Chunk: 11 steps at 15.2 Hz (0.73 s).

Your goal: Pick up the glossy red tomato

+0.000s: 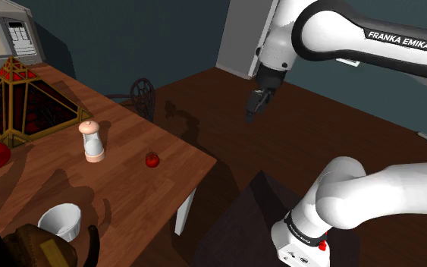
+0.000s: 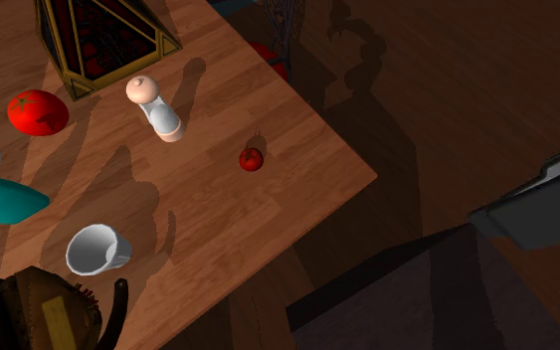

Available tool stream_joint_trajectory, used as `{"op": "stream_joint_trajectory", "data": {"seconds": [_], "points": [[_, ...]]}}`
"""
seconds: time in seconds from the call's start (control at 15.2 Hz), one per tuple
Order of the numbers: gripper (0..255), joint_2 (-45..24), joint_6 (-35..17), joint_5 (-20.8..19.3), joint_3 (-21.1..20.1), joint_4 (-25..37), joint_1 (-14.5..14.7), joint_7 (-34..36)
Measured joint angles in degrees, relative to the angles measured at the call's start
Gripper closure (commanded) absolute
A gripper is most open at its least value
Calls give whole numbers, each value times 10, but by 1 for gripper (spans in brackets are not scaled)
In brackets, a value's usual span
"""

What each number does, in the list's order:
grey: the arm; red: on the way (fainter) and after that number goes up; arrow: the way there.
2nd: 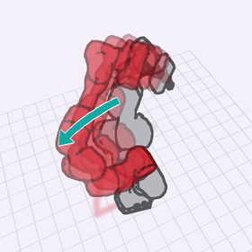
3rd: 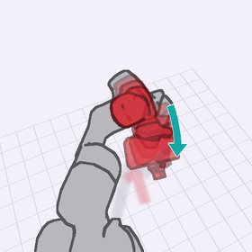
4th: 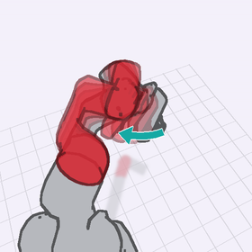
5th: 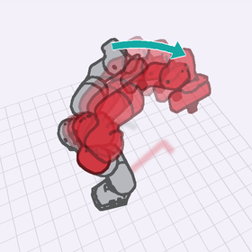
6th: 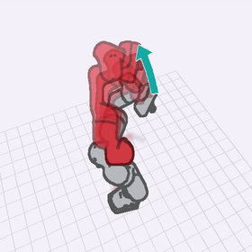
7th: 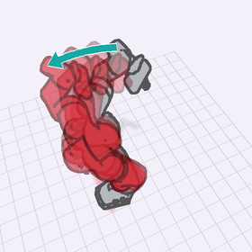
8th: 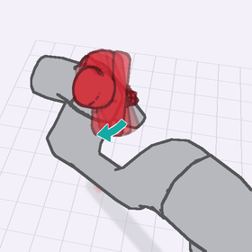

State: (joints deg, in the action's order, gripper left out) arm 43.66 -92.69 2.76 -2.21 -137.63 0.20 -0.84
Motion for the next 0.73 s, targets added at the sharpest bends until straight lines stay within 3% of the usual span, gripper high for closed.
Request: {"op": "stream_joint_trajectory", "data": {"seconds": [0.2, 0.73], "points": [[0, -20, -22, 1, -5, -3, 2, 2], [0, -159, -157, 1, -37, -2, 9, 20]]}}
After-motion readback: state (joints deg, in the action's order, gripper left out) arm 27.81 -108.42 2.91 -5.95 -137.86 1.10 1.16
